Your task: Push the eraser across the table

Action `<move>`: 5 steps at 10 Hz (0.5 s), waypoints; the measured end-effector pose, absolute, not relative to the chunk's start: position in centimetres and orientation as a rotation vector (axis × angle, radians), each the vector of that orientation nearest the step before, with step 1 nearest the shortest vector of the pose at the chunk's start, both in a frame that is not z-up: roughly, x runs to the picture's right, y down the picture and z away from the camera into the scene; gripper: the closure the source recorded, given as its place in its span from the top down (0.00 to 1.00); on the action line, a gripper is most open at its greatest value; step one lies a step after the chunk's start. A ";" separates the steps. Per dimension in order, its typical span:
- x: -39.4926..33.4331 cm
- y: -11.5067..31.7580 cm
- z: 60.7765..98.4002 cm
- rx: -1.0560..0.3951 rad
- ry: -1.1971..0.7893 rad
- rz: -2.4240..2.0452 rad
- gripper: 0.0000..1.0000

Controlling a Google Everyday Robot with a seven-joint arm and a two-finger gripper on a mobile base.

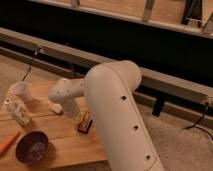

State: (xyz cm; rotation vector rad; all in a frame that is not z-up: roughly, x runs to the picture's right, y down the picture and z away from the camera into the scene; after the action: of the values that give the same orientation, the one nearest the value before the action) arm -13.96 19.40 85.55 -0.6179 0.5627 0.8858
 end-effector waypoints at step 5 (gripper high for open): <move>-10.8 19.2 84.6 -0.591 0.607 0.916 0.00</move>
State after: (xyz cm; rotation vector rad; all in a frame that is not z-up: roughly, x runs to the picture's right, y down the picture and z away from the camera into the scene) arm -10.77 19.15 84.63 -0.5909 0.6074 0.9157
